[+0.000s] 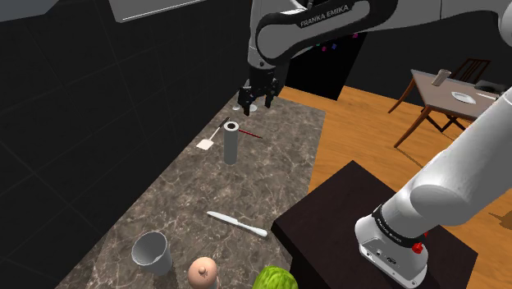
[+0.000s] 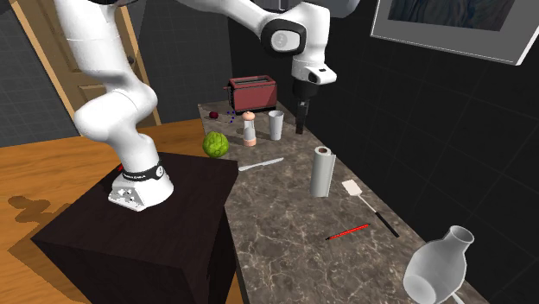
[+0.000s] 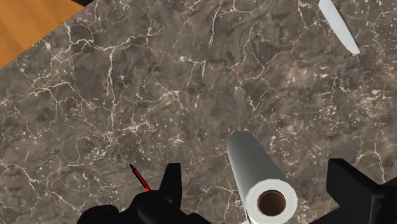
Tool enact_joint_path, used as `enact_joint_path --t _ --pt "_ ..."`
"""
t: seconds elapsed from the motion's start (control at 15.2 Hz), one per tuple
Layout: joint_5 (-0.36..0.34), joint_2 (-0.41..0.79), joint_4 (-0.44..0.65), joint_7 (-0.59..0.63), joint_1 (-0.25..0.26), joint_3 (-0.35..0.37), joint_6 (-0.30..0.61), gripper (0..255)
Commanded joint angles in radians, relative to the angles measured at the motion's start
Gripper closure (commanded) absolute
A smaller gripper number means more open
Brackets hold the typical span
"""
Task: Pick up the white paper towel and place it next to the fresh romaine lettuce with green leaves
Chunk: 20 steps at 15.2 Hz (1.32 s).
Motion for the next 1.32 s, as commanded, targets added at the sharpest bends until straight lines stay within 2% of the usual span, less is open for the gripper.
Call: enact_joint_path --t 0.0,0.66,1.25 --pt "-0.029 0.08 0.049 0.023 0.006 0.004 0.03 0" --pt "-0.158 0.466 0.383 0.117 0.078 -0.019 0.068 0" --pt "-0.175 0.517 0.354 0.128 0.084 -0.029 0.146 0"
